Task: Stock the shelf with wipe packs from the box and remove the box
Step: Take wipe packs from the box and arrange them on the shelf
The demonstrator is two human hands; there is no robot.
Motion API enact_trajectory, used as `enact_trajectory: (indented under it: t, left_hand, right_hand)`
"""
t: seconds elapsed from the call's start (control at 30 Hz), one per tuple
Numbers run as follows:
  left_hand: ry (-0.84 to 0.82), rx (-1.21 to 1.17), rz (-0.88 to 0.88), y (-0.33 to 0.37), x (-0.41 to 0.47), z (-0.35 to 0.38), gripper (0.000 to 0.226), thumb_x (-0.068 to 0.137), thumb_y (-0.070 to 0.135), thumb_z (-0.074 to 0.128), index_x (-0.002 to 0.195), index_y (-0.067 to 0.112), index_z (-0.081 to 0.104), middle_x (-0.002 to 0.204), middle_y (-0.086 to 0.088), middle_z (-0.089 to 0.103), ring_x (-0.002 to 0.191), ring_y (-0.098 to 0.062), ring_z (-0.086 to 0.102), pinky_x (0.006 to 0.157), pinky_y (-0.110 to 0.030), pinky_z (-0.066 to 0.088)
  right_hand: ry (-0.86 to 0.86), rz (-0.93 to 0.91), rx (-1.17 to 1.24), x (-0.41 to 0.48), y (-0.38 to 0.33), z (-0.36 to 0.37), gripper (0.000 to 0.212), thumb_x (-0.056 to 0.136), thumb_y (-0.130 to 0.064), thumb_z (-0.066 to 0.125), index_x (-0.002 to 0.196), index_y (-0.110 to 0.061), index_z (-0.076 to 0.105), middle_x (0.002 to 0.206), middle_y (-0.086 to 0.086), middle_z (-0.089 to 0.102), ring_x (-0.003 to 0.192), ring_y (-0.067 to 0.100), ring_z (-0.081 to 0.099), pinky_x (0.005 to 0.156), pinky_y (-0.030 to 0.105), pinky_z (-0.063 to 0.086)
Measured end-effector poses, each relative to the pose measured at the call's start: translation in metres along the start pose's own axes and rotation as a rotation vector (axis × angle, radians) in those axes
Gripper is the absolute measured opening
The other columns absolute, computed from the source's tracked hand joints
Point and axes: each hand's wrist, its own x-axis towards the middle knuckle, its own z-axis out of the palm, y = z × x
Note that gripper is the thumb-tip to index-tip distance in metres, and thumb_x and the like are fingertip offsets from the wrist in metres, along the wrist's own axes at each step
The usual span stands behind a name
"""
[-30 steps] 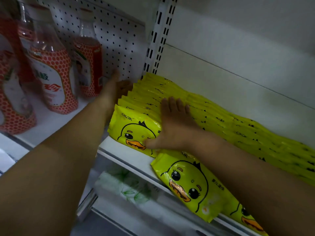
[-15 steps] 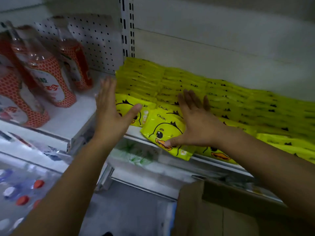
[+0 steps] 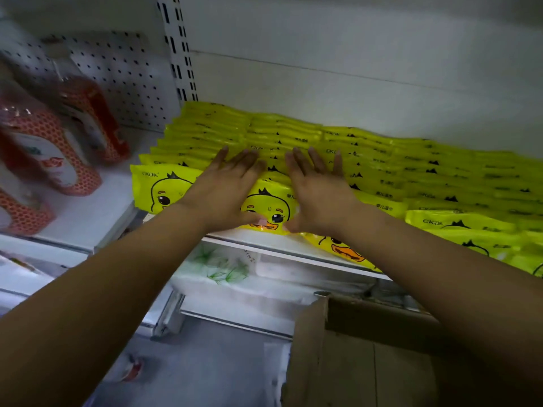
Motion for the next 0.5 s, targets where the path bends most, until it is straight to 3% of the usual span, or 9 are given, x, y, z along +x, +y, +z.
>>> enact_trajectory:
  t: [0.27,0.5]
  left_hand:
    - [-0.017,0.035,0.039,-0.008,0.002,0.008,0.127,0.064,0.099,0.031,0.16,0.018,0.015,0.17,-0.008,0.014,0.157,-0.029,0.009,0.121,-0.064,0.006]
    - [0.087,0.153,0.023,0.001,0.021,0.016,0.116,0.07,0.088,0.045,0.152,0.006,0.035,0.158,-0.019,0.039,0.143,-0.04,0.042,0.112,-0.066,0.033]
  right_hand:
    - [0.005,-0.025,0.056,-0.002,-0.004,0.017,0.13,0.072,-0.076,0.068,0.16,-0.014,-0.006,0.169,0.009,-0.007,0.155,0.034,-0.001,0.121,0.065,0.003]
    - [0.139,0.031,0.026,0.008,0.001,0.029,0.116,0.078,-0.062,0.071,0.16,-0.011,0.008,0.168,0.01,0.011,0.155,0.031,0.013,0.119,0.068,0.008]
